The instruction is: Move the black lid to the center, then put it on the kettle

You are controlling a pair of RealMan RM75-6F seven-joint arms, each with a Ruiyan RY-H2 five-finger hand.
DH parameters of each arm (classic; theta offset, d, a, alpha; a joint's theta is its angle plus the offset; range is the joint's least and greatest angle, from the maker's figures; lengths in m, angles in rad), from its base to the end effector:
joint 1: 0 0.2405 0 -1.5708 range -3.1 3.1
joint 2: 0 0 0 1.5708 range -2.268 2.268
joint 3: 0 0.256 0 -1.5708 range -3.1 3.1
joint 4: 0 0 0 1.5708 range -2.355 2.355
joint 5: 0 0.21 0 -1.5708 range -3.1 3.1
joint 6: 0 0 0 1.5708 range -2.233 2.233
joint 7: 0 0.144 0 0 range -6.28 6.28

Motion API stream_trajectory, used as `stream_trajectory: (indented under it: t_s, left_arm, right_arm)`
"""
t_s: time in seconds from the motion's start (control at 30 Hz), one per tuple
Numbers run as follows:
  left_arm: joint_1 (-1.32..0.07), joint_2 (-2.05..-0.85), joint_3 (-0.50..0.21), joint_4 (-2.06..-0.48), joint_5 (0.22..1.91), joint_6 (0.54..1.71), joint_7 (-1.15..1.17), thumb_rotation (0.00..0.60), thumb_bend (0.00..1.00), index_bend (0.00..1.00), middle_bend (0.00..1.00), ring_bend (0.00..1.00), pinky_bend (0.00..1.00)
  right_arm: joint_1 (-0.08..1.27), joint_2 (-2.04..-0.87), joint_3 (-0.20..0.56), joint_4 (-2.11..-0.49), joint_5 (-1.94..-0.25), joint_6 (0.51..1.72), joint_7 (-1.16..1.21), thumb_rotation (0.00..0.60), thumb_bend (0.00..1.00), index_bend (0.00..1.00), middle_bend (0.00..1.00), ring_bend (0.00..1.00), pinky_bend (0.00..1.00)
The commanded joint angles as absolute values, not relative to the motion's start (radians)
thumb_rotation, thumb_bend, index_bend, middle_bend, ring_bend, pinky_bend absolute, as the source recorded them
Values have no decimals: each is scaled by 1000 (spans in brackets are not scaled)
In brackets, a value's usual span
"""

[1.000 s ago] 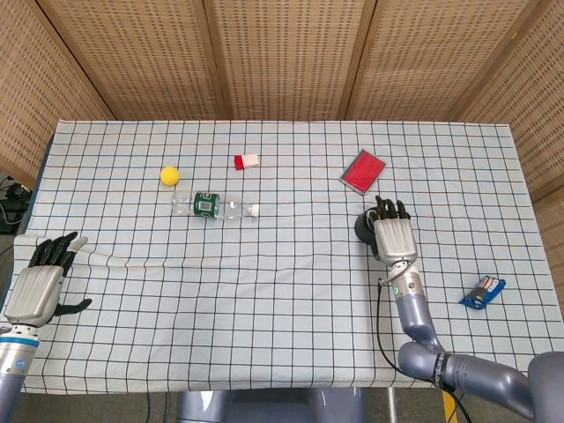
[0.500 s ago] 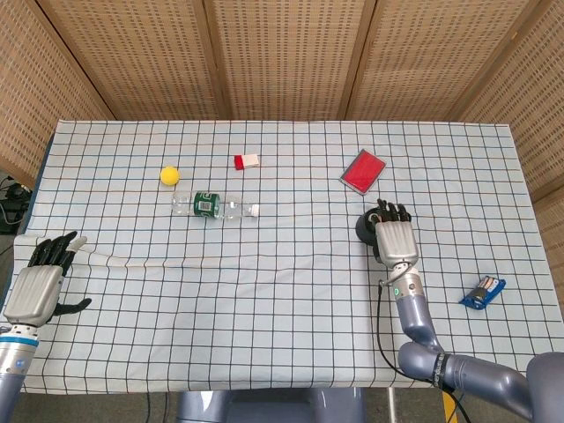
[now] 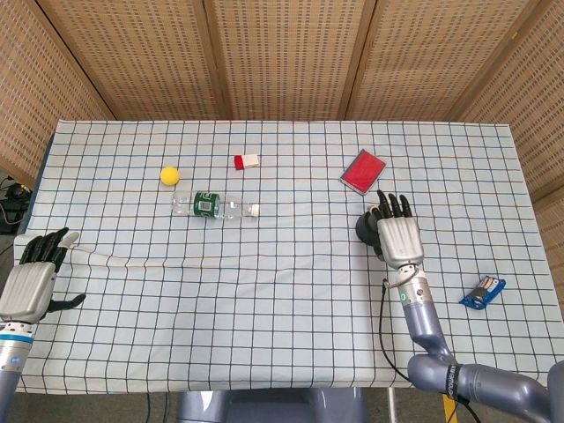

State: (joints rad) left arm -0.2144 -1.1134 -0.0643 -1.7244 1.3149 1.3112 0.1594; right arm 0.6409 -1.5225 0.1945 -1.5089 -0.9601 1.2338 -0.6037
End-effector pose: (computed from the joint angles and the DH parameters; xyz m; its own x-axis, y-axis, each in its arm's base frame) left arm -0.2935 0.2178 0.1367 0.4168 0.1378 0.8985 0.9059 0.0180 -0.4231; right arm -0.1943 -0.3420 0.0316 0.5526 -0.0769 0.8299 -0.8328 -0.0910 0.5461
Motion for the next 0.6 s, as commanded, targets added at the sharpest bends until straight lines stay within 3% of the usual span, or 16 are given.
stream_trajectory:
  t_s: [0.03,0.2,0.33,0.6]
  left_arm:
    - [-211,-1125,-61,-1713,1318,1323,188,600,68,0,0,0,0]
    - [-201,-1144,-47,-1685,1339,1348,238,600,62,0,0,0,0]
    - [-180,-1165,-32,-1641,1365,1385,257,600,49,0,0,0,0]
    - [-134,-1177,-17,-1566,1383,1437,209,600,41,0,0,0,0]
  right_arm:
    - [538,-1435,107,-1569,-1127,1349,-495,600,289,132,0,0,0]
    - [443,-1383,33,-1541,-1268,1447,-375,600,186,9,0,0,0]
    - [352,-1355,-21,-1490,-1370,1543,-266,600,137,0,0,0,0]
    - [261,-1338,-44,-1419,-1432,1610,-142,600,125,0,0,0,0]
